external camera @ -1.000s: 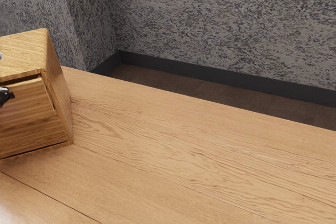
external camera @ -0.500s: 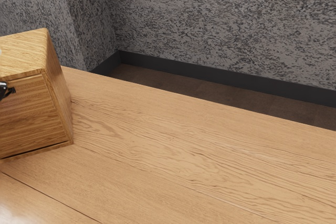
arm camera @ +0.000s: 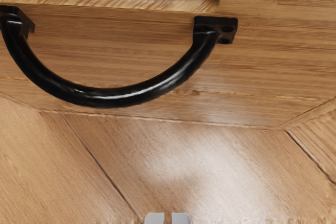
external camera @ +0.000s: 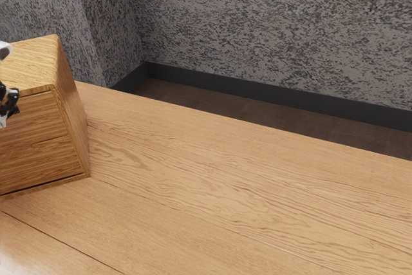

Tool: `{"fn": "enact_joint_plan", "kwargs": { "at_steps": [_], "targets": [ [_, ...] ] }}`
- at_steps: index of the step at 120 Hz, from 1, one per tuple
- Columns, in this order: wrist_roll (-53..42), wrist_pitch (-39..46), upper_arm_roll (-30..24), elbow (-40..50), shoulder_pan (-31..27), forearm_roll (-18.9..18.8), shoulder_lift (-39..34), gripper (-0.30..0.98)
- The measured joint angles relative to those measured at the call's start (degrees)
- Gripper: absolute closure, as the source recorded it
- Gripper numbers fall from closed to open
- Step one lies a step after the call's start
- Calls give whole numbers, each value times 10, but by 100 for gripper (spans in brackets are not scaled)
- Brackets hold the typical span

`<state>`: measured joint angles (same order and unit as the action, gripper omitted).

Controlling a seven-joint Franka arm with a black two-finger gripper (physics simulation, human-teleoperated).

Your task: Push the drawer handle with one arm to close the drawer

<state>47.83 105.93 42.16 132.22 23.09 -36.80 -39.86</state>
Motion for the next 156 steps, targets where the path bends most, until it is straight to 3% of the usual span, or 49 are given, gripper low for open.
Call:
{"fn": "enact_joint_plan", "kwargs": {
  "at_steps": [4, 14, 26, 36, 39, 47, 52, 62, 74, 93, 116, 126, 156],
  "targets": [
    [-10, -5, -38, 0, -9, 9, -6, 77],
    [-54, -21, -118, -24, -11, 47, -9, 58],
    [-108, -57, -155, -127, 140, 82, 6, 38],
    [-150, -90, -195, -228, 184, 116, 60, 26],
    [-165, -96, -220, -254, 152, 134, 87, 24],
    [-206, -102, -353, -304, -56, 199, 150, 18],
    [-225, -105, -381, -316, -119, 228, 174, 15],
    [-256, -110, -365, -359, -163, 263, 207, 11],
    [-288, -123, -321, -492, -180, 295, 327, 8],
    [-319, -124, -274, -594, -243, 334, 364, 5],
    [-345, -129, -277, -612, -304, 379, 401, 3],
    [-358, -153, -280, -604, -320, 373, 415, 3],
    [-387, -189, -275, -594, -265, 362, 428, 2]
  ]
}}
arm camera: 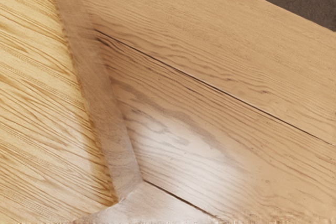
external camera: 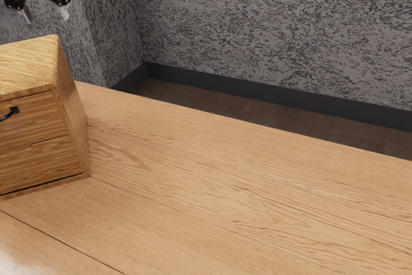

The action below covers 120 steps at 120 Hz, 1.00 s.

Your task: Push the drawer handle with one arm to close the drawer

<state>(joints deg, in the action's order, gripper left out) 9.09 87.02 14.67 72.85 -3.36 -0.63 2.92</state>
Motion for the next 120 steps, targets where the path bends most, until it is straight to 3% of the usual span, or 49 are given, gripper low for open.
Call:
{"fn": "enact_joint_plan", "kwargs": {
  "at_steps": [16, 53, 120],
  "targets": [
    [-11, -7, 0, 0, 20, -1, 0, 2],
    [-30, -13, 0, 0, -9, -2, 0, 2],
    [-47, -15, 0, 0, -1, -2, 0, 2]
  ]
}}
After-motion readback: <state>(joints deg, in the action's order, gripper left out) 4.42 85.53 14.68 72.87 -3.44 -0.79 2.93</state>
